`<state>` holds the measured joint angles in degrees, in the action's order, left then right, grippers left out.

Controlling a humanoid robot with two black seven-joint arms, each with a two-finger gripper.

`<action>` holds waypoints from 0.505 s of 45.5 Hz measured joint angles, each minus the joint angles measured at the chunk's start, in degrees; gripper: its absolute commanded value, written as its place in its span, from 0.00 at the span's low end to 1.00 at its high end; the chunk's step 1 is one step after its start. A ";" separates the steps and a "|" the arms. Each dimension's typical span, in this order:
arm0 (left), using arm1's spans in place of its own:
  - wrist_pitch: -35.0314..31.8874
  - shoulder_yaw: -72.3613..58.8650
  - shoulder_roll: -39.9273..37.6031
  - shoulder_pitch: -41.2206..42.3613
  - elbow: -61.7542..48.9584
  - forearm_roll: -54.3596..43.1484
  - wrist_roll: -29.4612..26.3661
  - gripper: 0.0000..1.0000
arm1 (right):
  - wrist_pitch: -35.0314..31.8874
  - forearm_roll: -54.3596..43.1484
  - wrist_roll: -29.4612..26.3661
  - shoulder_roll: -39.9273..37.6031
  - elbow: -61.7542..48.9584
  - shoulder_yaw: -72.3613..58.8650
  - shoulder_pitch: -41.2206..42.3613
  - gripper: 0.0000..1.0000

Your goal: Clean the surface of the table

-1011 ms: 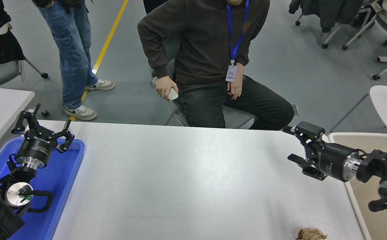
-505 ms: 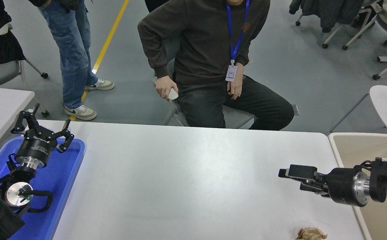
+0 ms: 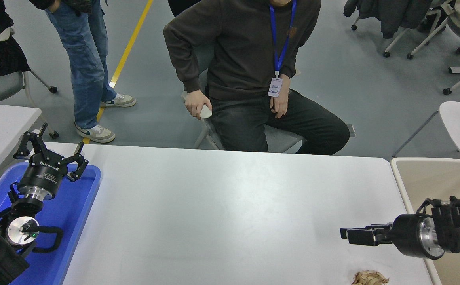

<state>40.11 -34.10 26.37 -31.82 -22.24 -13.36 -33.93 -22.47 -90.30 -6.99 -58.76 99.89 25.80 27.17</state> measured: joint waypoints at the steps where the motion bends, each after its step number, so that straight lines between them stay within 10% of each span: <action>1: 0.00 0.00 0.00 0.00 0.00 0.00 0.00 1.00 | -0.09 -0.50 0.01 0.00 0.01 -0.52 -0.05 0.99; 23: 0.06 0.00 0.00 0.00 0.00 0.00 0.00 1.00 | 1.57 -9.92 -0.11 1.55 -0.90 -5.06 -3.57 0.99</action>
<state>40.17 -34.10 26.37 -31.82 -22.24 -13.36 -33.93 -20.90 -100.22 -7.10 -57.21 99.00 20.75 23.60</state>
